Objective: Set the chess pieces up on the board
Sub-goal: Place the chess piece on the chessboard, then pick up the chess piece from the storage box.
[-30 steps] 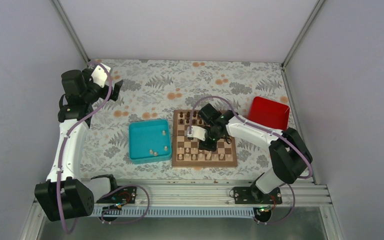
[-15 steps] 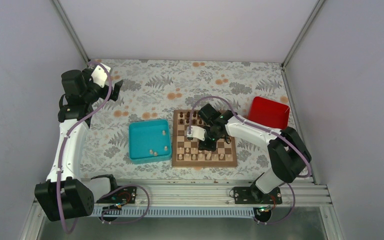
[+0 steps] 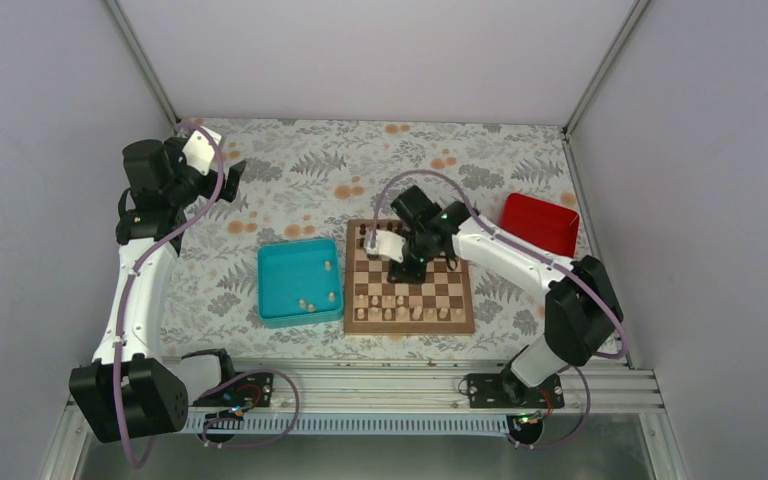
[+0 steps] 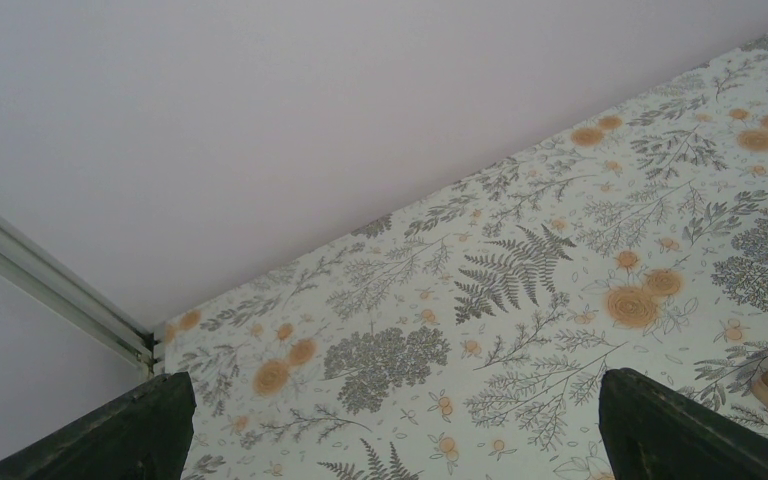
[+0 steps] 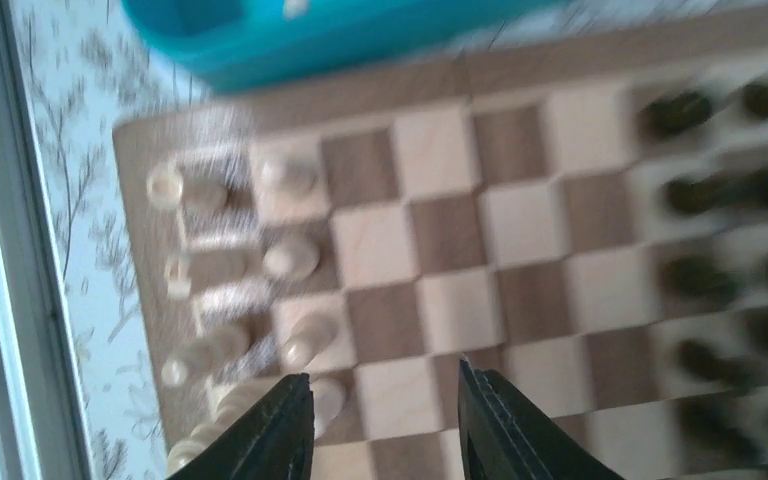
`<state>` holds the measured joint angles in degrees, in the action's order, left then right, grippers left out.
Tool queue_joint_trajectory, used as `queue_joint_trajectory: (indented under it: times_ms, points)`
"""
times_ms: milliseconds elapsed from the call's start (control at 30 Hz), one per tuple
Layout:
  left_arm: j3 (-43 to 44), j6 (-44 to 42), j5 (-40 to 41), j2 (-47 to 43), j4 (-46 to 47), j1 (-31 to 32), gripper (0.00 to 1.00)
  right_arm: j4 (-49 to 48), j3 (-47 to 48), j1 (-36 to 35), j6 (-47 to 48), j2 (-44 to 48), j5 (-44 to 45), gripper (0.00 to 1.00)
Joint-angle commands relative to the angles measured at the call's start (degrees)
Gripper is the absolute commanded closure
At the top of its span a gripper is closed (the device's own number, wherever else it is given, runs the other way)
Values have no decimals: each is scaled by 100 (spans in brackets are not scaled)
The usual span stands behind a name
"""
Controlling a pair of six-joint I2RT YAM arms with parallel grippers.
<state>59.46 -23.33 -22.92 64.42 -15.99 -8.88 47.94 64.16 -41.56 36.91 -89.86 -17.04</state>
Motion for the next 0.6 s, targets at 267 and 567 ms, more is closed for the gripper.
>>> queue_joint_trajectory:
  times_ms: [267,567]
  points:
    - [126,5,-53,-160,-27,-26,0,183,2934,-870,9,-1651,689,59]
    - [85,4,-39,-259,3,-26,0,263,3890,-1419,651,-2850,1122,54]
